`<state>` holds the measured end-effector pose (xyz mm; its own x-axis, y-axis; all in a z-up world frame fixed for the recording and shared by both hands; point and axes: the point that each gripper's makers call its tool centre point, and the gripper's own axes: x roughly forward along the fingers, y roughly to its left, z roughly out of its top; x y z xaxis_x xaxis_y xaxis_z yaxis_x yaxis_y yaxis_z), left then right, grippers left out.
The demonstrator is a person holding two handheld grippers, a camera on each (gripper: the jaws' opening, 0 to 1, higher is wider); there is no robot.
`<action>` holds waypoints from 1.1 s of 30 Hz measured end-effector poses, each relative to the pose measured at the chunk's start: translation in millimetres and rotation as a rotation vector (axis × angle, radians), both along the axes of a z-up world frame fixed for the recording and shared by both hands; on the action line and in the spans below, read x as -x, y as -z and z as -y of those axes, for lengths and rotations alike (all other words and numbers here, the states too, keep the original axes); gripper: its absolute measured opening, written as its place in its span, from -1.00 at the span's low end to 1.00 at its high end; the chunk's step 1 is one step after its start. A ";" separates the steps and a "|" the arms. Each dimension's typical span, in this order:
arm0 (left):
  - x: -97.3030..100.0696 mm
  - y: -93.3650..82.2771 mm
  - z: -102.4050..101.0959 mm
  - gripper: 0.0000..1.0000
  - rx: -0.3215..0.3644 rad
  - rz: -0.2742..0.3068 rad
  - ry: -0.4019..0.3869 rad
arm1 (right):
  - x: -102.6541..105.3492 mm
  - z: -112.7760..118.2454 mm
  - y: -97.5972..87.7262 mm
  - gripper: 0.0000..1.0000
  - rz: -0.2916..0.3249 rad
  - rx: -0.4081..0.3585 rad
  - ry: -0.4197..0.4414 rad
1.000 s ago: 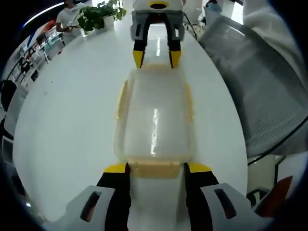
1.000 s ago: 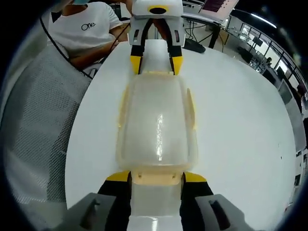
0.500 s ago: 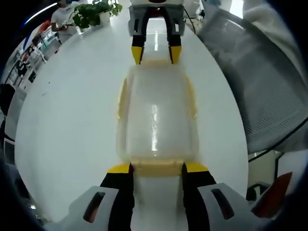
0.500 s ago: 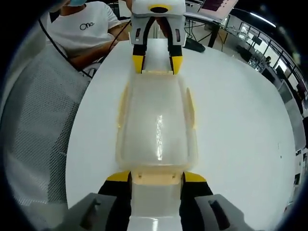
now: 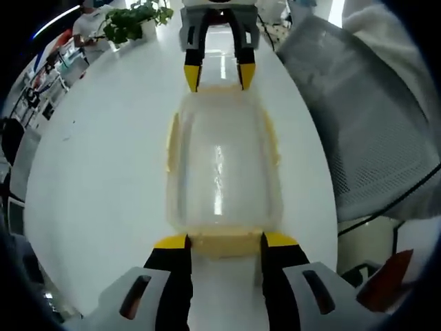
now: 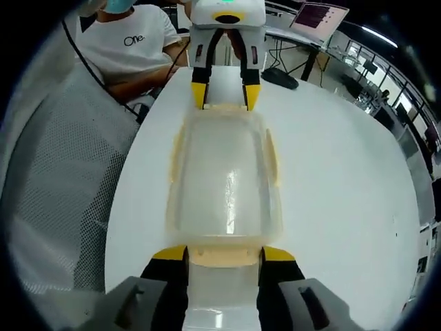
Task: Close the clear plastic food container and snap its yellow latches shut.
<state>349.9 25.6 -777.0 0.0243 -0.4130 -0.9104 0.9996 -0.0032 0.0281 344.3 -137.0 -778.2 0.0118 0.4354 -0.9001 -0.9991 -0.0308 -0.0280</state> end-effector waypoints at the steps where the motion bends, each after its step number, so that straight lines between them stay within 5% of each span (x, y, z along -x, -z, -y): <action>1: 1.2 -3.3 1.1 -0.27 0.002 0.001 -0.001 | 1.1 0.8 -3.3 -0.25 0.002 -0.002 -0.003; 18: 19.8 -51.3 24.9 -0.27 0.009 0.031 0.007 | 20.6 24.1 -54.6 -0.26 0.003 -0.036 -0.007; 33: 24.5 -95.2 67.3 -0.27 0.004 0.064 0.022 | 27.4 66.1 -94.7 -0.26 0.026 -0.047 0.009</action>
<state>325.4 -41.7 -681.7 0.0731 -0.4179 -0.9055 0.9955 -0.0250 0.0919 317.0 -203.1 -683.6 0.0393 0.4773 -0.8778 -0.9983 -0.0201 -0.0556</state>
